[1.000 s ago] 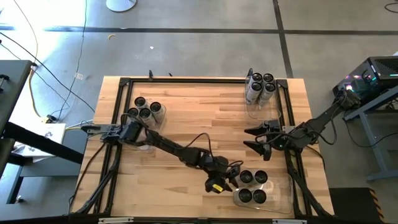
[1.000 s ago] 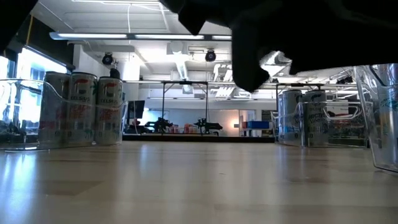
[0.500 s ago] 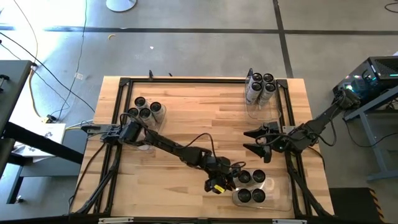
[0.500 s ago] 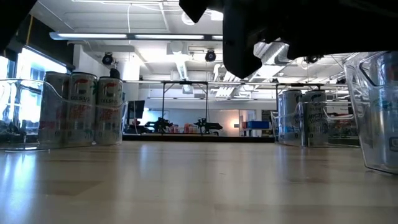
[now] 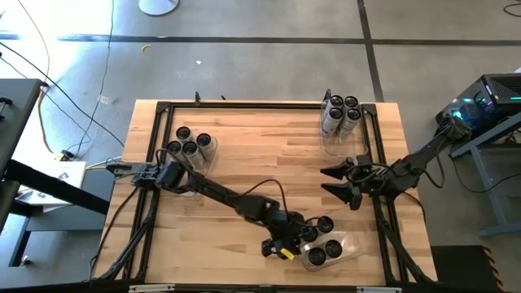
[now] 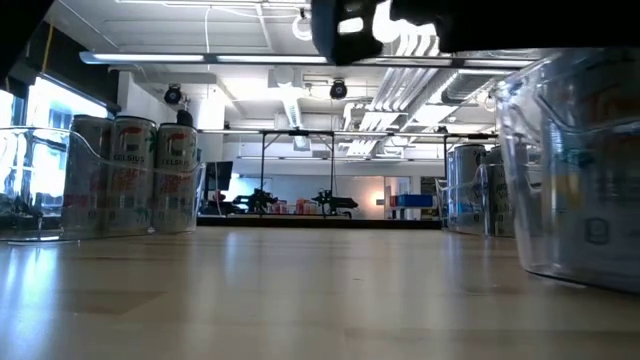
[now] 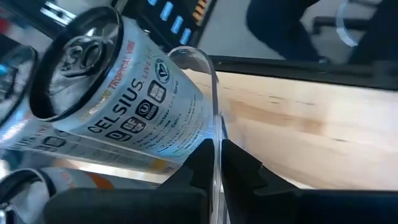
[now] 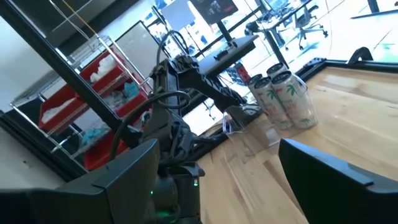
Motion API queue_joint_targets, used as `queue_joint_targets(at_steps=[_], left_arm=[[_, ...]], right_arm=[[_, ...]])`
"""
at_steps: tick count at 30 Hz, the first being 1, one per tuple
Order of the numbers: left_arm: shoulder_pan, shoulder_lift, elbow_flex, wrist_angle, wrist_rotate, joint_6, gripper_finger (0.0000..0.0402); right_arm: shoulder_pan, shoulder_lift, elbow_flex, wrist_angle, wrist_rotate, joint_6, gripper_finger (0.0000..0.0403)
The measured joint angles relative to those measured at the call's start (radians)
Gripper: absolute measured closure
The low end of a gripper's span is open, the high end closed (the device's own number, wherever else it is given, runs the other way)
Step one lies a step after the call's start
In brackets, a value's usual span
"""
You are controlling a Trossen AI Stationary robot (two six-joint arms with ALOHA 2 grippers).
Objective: Sort soda cans
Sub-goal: Move the bottom transparent bin to the top center of the table
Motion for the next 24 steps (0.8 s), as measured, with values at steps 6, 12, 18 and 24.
queue_joint_targets(at_steps=[6, 12, 18, 24], left_arm=[[0.005, 0.002, 0.049, -0.099, 0.023, -0.077, 0.0396], [0.017, -0.003, 0.057, -0.177, 0.008, -0.201, 0.0398], [0.021, -0.005, 0.059, -0.179, -0.046, -0.356, 0.0398], [0.019, -0.005, 0.057, -0.184, -0.145, -0.462, 0.0400]], right_arm=[[0.000, 0.000, 0.021, -0.005, -0.004, -0.022, 0.0077], [0.000, 0.000, 0.021, -0.005, -0.005, -0.018, 0.0077], [0.000, 0.000, 0.021, -0.007, -0.011, -0.018, 0.0077], [0.000, 0.000, 0.021, -0.008, -0.057, -0.018, 0.0077]])
